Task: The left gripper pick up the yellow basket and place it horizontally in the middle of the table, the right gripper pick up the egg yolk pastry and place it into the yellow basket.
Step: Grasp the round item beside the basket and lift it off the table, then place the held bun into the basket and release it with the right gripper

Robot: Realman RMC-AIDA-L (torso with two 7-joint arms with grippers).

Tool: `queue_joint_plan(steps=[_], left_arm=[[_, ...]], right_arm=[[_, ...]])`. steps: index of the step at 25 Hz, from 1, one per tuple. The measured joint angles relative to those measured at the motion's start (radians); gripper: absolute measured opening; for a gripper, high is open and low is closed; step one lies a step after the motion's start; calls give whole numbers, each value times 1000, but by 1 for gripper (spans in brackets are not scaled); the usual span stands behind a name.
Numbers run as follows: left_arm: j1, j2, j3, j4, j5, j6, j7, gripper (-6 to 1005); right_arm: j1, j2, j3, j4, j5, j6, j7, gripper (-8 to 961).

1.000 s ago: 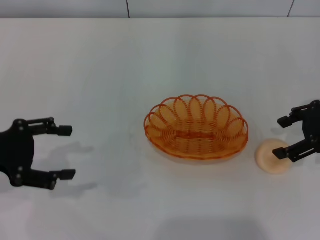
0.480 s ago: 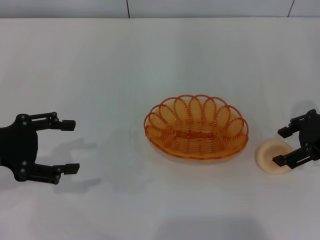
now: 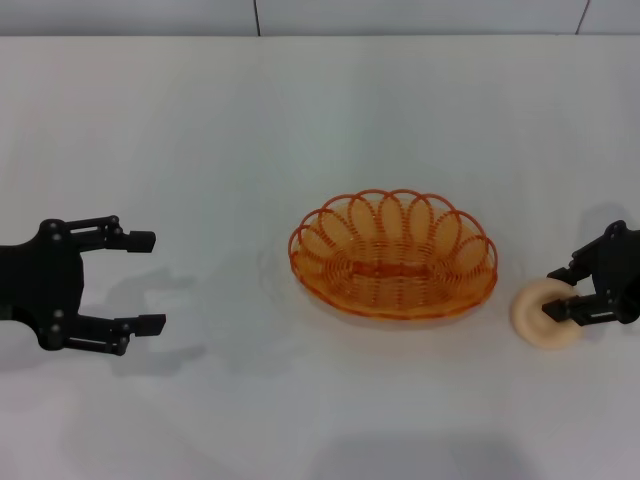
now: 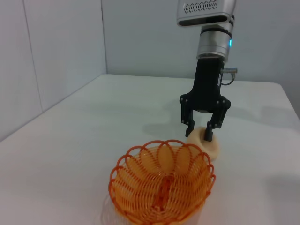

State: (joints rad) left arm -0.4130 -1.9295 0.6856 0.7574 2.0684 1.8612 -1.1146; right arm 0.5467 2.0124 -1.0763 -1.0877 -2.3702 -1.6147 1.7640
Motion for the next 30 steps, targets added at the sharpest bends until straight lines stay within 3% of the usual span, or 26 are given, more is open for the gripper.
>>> queue_joint_plan(steps=[14,21,30], left_arm=[[0,0,0,0,-2,8,7,886],[-1,0,0,0,-1,9,5,886],[-8,-3,0,0,-8,4,1,886]], right_arm=[[0,-6,12,-22,11,-18,-2,127],[20,-19,198,-143,46,-163,0,102],[24,1,163,-117,269,-148,1,101]])
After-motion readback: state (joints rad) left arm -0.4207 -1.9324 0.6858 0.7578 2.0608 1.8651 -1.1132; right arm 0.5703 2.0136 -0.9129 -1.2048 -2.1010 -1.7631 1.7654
